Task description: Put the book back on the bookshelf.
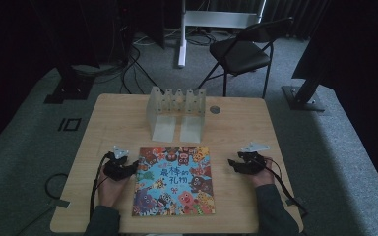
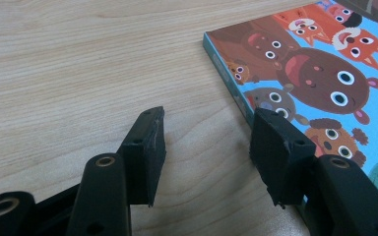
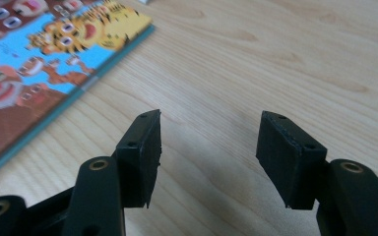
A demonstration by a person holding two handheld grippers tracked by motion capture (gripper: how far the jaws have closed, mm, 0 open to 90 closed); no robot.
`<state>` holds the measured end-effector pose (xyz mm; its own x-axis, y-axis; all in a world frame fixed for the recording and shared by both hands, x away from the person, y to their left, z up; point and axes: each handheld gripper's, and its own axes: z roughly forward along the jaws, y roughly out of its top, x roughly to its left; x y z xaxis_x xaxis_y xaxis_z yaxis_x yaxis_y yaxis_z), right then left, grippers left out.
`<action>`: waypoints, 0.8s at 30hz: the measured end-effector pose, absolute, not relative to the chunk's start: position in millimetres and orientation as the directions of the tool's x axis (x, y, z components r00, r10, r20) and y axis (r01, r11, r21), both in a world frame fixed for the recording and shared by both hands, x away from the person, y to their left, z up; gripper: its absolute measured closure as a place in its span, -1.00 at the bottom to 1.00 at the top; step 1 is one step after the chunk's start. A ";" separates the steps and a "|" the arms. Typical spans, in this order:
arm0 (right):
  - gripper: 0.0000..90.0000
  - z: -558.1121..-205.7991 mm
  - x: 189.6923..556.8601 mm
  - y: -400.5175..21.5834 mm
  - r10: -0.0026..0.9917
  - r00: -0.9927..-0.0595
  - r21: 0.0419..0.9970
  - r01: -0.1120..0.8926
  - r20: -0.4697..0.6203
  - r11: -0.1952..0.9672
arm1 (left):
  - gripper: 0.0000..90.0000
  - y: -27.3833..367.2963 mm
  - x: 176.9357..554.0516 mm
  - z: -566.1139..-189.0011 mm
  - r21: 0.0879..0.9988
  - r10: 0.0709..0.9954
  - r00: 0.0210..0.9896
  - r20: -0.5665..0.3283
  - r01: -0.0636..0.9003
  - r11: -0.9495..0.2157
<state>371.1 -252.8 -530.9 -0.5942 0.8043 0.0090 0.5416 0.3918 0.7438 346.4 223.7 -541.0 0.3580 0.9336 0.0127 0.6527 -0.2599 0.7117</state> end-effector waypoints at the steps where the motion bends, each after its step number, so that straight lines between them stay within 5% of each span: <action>1: -0.07 -530.9 371.1 -252.8 0.804 -0.594 0.744 0.542 0.009 0.392 | 0.06 223.7 346.4 -541.0 0.712 0.934 0.358 0.013 0.653 -0.260; 14: -0.17 -520.3 375.4 -241.4 0.783 -0.622 0.757 0.513 0.004 0.404 | 0.12 207.2 352.9 -540.1 0.709 0.913 0.406 0.037 0.633 -0.311; 17: -0.28 -516.9 378.4 -236.3 0.767 -0.642 0.758 0.504 0.007 0.415 | -0.07 205.7 352.6 -540.3 0.711 0.915 0.394 0.087 0.619 -0.335; 24: -0.42 -508.6 386.5 -222.7 0.736 -0.678 0.763 0.477 0.003 0.436 | -0.12 204.2 347.7 -534.9 0.714 0.912 0.400 0.092 0.612 -0.340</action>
